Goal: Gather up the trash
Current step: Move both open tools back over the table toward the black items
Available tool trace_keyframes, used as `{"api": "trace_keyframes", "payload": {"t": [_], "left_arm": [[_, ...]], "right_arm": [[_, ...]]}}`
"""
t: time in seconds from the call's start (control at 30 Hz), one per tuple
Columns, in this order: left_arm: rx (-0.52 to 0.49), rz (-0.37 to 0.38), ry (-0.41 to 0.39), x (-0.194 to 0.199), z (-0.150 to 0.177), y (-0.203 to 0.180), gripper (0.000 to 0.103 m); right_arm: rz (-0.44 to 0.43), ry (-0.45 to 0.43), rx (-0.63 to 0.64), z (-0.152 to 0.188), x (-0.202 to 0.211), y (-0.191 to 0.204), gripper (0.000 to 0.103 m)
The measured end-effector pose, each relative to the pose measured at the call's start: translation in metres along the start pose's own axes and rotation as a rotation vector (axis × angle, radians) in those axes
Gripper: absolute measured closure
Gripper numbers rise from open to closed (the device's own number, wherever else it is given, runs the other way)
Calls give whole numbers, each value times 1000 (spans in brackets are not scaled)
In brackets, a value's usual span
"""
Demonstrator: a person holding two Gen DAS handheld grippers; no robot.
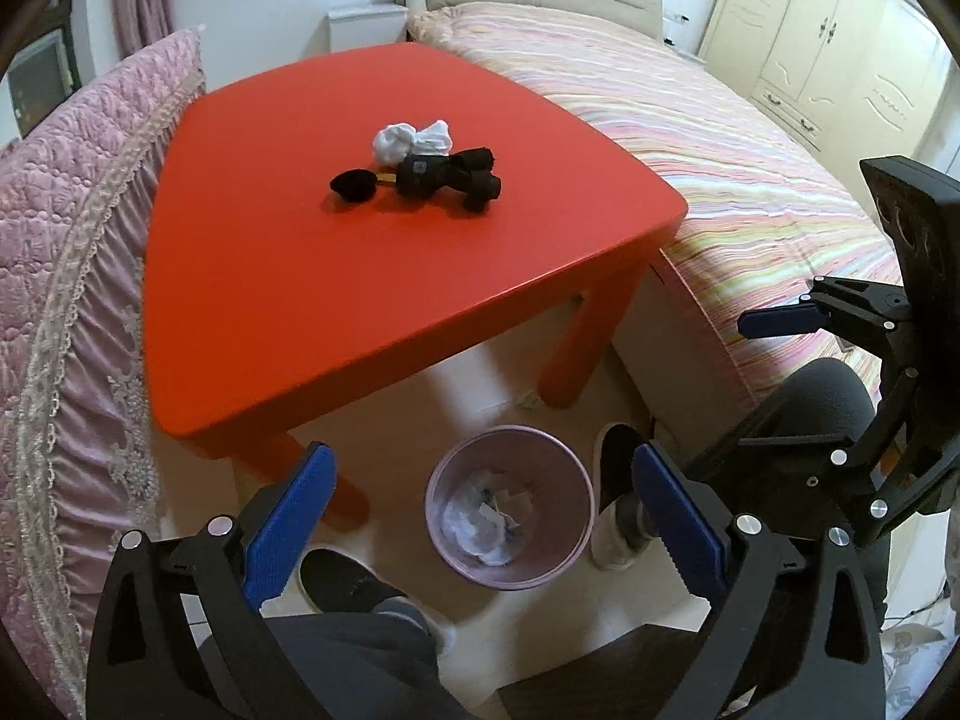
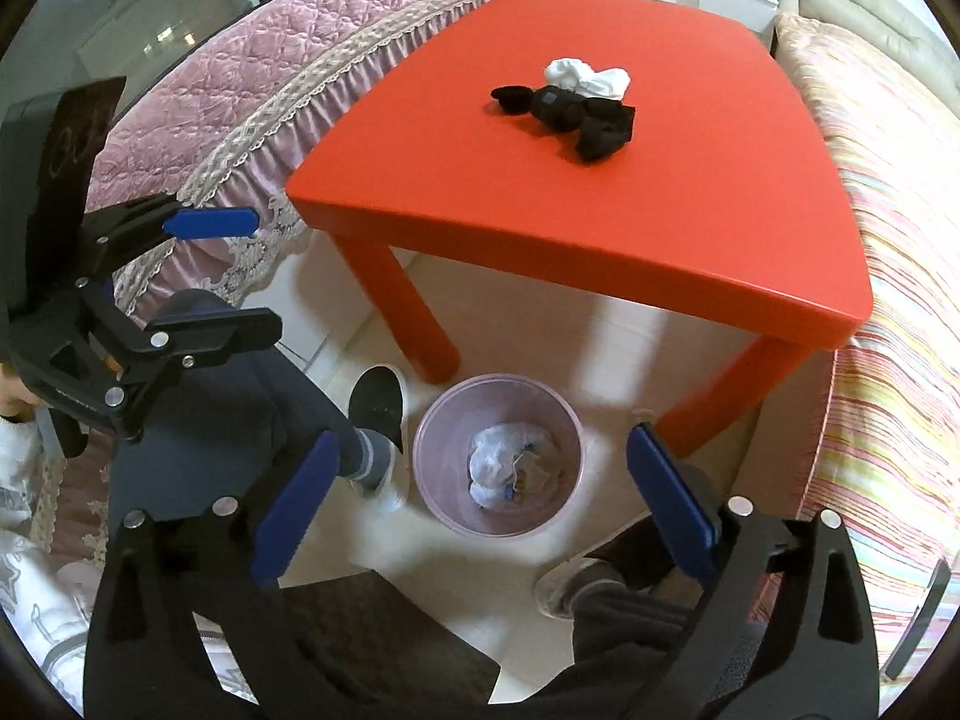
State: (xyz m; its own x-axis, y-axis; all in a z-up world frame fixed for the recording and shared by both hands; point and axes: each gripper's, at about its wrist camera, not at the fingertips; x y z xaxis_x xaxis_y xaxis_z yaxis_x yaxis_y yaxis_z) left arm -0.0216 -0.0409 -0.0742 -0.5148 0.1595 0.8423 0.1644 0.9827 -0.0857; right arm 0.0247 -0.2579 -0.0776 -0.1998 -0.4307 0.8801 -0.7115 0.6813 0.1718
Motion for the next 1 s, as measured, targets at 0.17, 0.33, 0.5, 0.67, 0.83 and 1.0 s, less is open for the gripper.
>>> {"api": "trace_keyframes", "payload": {"t": [0.17, 0.33, 0.5, 0.67, 0.83, 1.0], "left_arm": [[2, -4, -7, 1, 0, 2, 8], [5, -11, -24, 4, -2, 3, 8], [12, -16, -30, 6, -3, 7, 8], [36, -17, -44, 8, -9, 16, 8], [50, -27, -60, 8, -21, 29, 8], [80, -24, -75, 7, -44, 49, 8]], "right_arm": [[-3, -9, -10, -1, 2, -1, 7], [-3, -20, -13, -2, 6, -2, 7], [-5, -33, -15, -4, 8, -3, 7], [-10, -52, -24, -13, 11, -7, 7], [-5, -78, -26, -30, 15, -13, 7], [5, -98, -17, -56, 17, -22, 7]]}}
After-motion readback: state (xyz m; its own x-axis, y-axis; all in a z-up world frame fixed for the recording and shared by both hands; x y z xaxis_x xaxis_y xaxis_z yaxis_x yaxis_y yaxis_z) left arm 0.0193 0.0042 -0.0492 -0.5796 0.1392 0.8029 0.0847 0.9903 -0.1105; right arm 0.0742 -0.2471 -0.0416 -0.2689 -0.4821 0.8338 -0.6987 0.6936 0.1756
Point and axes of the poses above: each gripper's, at about its wrist camera, not at the fingertips, and x roughly against the way its jaws point, y to its left, z to its underside, and after that the axes turned 2 degrees about -x, right-handed
